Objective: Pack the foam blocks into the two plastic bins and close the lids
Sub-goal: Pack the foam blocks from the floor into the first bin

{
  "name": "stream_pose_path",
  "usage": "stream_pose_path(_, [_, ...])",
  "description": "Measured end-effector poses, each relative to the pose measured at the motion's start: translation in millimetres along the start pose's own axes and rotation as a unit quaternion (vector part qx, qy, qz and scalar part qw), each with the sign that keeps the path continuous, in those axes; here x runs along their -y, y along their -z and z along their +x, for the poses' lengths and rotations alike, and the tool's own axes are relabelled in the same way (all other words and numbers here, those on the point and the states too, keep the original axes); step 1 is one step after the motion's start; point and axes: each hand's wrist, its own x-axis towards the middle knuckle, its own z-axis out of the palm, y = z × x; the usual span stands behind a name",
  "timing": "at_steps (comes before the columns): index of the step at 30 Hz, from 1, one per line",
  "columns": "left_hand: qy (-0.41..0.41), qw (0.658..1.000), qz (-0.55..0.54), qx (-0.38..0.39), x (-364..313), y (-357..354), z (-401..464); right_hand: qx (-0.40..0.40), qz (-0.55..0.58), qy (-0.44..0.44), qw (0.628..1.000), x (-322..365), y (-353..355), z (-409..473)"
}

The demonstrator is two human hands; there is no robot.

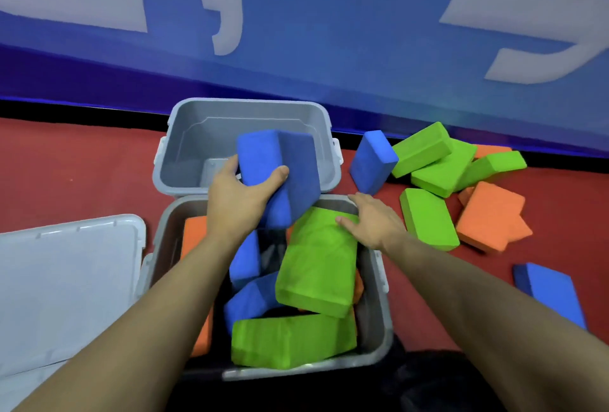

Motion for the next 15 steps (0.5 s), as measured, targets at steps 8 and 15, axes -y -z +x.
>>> stream_pose_path(8, [0.0,0.996,-0.051,0.07,-31,-141,-42,-0.011,0.053,-0.122,0.991,-138,-14,-49])
stream_pose_path(15, [0.053,0.988,-0.065,0.132,-3,-279,-90,0.004,0.14,-0.275,0.951,-244,-77,-95])
